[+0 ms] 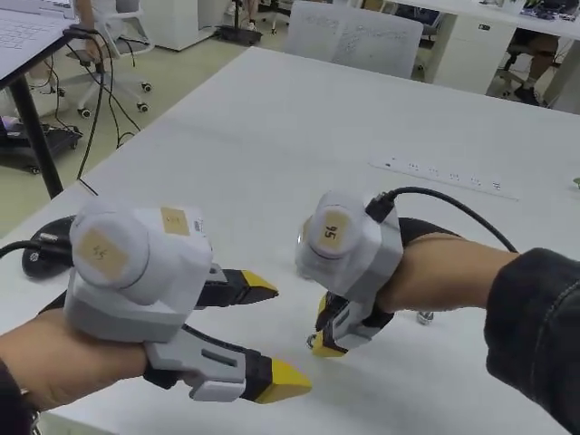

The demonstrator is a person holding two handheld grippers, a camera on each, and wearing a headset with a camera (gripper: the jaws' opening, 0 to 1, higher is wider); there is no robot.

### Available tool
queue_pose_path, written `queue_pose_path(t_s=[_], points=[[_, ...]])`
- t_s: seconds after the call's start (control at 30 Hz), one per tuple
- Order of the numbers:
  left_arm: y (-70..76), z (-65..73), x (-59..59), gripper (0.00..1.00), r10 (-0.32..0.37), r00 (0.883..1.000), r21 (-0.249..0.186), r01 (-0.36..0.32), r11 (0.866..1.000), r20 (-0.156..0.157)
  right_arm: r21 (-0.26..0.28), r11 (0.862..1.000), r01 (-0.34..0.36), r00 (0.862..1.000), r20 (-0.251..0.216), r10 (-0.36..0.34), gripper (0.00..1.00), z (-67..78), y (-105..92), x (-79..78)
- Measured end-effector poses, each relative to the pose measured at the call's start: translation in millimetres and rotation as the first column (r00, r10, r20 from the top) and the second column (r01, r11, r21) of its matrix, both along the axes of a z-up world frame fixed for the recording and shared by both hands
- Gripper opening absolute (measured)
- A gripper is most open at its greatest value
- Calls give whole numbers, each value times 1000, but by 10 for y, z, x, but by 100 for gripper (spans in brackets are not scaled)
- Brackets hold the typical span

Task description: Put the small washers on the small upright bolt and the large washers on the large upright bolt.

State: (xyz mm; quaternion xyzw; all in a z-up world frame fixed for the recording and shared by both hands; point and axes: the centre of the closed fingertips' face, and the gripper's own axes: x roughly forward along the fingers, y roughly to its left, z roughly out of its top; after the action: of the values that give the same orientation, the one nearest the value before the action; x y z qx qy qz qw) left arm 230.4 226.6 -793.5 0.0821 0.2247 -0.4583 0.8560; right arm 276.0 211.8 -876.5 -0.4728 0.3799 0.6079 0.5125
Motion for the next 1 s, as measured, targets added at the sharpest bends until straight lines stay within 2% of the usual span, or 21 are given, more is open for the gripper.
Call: queue_pose_path(t_s=[1.0], points=[[-20, -6, -12, 58, -6, 1000, 6, 6, 1000, 1, 8, 999, 39, 999, -6, -39, 14, -6, -6, -12]])
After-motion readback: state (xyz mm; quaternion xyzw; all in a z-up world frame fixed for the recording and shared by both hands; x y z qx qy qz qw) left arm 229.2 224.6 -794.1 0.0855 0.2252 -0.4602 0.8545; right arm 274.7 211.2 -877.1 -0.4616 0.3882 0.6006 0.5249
